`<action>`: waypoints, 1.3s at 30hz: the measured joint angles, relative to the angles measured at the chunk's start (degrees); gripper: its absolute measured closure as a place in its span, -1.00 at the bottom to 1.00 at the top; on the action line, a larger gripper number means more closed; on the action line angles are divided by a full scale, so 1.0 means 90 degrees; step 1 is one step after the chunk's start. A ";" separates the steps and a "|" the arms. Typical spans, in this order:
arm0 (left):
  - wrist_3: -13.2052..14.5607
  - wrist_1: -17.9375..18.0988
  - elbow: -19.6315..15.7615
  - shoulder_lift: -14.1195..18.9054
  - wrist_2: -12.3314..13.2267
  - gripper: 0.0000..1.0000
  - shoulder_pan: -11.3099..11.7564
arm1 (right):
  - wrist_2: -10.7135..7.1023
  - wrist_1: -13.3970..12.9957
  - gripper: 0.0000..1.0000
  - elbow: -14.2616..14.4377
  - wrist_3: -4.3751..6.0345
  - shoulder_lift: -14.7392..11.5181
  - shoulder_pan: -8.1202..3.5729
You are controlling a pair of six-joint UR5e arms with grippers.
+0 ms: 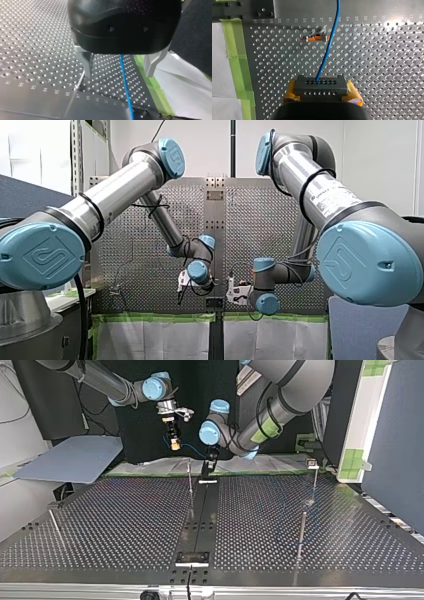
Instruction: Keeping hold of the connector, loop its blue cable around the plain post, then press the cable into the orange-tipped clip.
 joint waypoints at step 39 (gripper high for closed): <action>-0.0338 0.0639 -0.0003 -0.0001 -0.0209 1.00 -0.0173 | 0.0304 0.0186 1.00 0.0000 -0.0216 0.0000 -0.0057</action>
